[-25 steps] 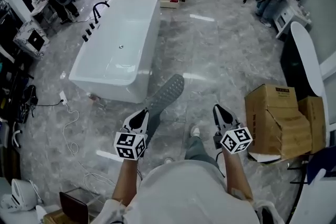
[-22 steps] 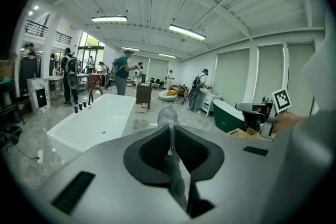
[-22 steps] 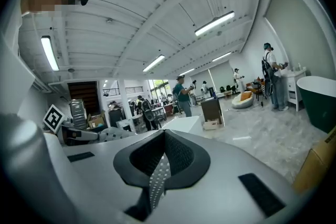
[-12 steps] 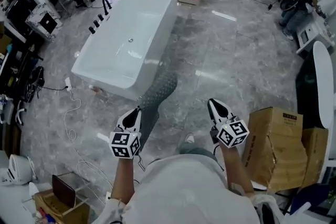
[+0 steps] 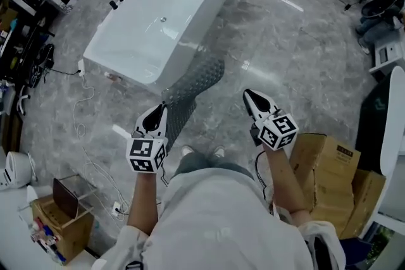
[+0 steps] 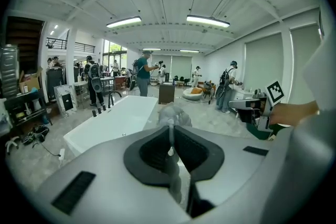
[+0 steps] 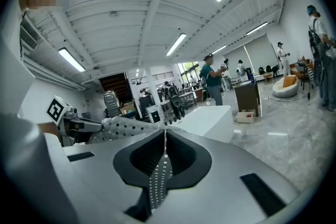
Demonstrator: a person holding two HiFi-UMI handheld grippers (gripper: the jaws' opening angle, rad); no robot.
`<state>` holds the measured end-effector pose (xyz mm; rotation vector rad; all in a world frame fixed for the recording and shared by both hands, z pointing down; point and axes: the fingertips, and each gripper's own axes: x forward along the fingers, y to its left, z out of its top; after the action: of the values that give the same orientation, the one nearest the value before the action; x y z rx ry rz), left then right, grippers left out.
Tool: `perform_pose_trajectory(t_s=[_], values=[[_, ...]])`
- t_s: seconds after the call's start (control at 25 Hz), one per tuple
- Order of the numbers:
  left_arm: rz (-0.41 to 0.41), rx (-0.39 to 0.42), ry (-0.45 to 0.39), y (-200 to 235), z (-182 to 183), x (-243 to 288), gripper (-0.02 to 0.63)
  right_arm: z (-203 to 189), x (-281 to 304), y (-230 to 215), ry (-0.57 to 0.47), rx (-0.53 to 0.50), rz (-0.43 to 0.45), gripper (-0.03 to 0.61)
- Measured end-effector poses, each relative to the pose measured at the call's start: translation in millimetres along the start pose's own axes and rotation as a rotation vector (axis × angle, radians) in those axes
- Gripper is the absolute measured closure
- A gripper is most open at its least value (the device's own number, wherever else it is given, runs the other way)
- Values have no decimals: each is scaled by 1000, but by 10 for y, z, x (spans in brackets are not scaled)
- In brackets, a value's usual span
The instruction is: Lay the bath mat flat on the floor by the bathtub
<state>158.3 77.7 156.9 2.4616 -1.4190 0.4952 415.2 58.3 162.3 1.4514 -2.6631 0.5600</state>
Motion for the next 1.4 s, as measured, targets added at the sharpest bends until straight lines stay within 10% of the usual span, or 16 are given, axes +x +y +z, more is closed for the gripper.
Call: perform_pose_trajectory(t_s=[0.24, 0.48, 0.72, 1.08, 1.4], values=[[-25, 14, 18, 126, -113, 254, 571, -53, 660, -65, 81, -56, 91, 529], [-73, 10, 51, 372, -303, 450, 570, -271, 1368, 272, 260, -225, 275, 332], [-104, 50, 83, 649, -514, 502, 569, -644, 2094, 750, 419, -388, 573, 260], [-36, 62, 142, 1165, -859, 579, 569, -1269, 2836, 1421, 655, -710, 1009, 216], [38, 13, 198, 1520, -1099, 862, 569, -1910, 3297, 1482, 774, -771, 1253, 284]])
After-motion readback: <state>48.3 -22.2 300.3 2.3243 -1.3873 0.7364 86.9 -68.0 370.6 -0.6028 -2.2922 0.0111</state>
